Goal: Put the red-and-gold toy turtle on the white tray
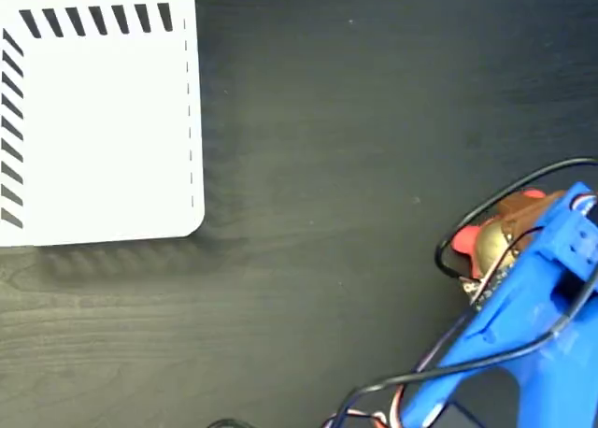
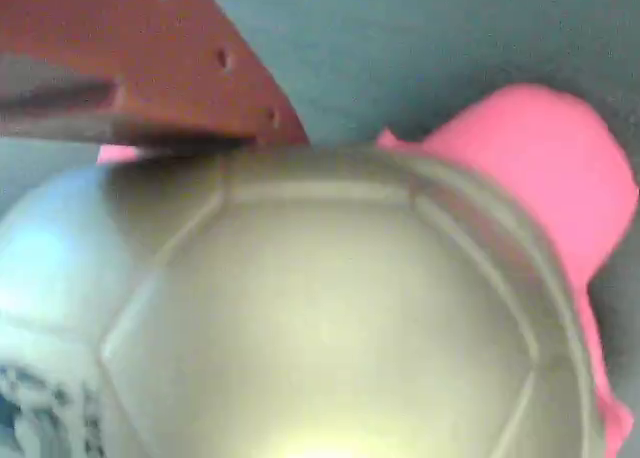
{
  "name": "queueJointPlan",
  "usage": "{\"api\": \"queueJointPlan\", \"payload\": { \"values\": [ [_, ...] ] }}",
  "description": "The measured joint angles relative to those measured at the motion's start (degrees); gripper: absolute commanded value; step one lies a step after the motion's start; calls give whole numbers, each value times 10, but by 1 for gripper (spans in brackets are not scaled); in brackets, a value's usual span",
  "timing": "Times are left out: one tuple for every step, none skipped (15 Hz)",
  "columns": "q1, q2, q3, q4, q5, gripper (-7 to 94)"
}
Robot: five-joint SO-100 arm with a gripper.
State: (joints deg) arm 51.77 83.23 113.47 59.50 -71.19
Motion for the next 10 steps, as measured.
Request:
{"api": "queueJointPlan", "payload": {
  "values": [
    [0,1,3,-4,1,0],
    [0,4,4,-4,1,0],
    [0,4,4,-4,1,0],
    [0,4,4,-4,1,0],
    [0,4,4,-4,1,0],
    [0,5,4,-4,4,0],
    [0,6,4,-2,7,0],
    [0,6,-4,11,12,0],
    [2,4,-25,46,22,0],
    [-3,4,-54,94,36,0]
  ]
}}
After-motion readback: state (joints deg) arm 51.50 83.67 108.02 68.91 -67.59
